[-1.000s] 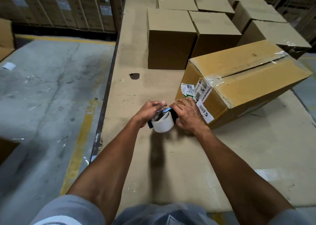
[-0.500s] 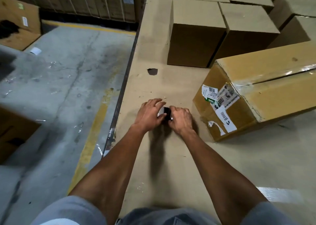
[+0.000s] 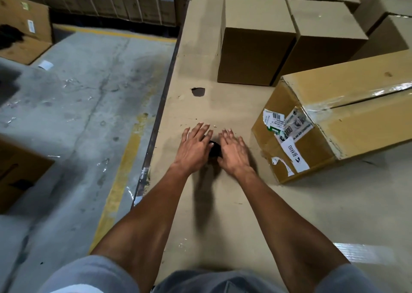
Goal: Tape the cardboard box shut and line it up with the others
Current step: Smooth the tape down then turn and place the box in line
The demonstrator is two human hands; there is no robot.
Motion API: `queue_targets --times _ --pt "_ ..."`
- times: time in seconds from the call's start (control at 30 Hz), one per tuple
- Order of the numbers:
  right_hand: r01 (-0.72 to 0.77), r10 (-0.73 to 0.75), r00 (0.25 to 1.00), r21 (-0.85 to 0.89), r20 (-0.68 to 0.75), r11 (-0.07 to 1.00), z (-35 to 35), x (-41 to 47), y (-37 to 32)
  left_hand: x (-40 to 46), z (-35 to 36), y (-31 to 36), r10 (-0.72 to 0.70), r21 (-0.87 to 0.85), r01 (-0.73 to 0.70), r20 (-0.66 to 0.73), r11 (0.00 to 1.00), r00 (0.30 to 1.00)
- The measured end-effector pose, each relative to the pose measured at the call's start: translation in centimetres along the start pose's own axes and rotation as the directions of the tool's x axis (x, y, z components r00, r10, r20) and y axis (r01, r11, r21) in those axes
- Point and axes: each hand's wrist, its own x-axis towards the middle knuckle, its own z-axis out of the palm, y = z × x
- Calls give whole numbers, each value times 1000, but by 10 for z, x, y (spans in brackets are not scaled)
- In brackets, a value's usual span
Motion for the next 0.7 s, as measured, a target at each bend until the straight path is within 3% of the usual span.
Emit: queue_targets --times 0.23,0.4,0.53,0.7 --pt "-69 25 976 -203 -214 977 -69 -18 33 36 -27 56 39 -177 -74 -191 981 981" --pt "-218 55 895 -328 -443 919 -134 -57 51 67 -64 113 24 -382 -145 -306 913 952" --pt "-352 161 795 -229 -585 908 -165 -85 71 89 -89 146 117 -441 -250 -307 862 945" --pt "-525 427 779 -104 -459 845 -163 -109 101 110 -100 169 401 -264 -414 -106 871 910"
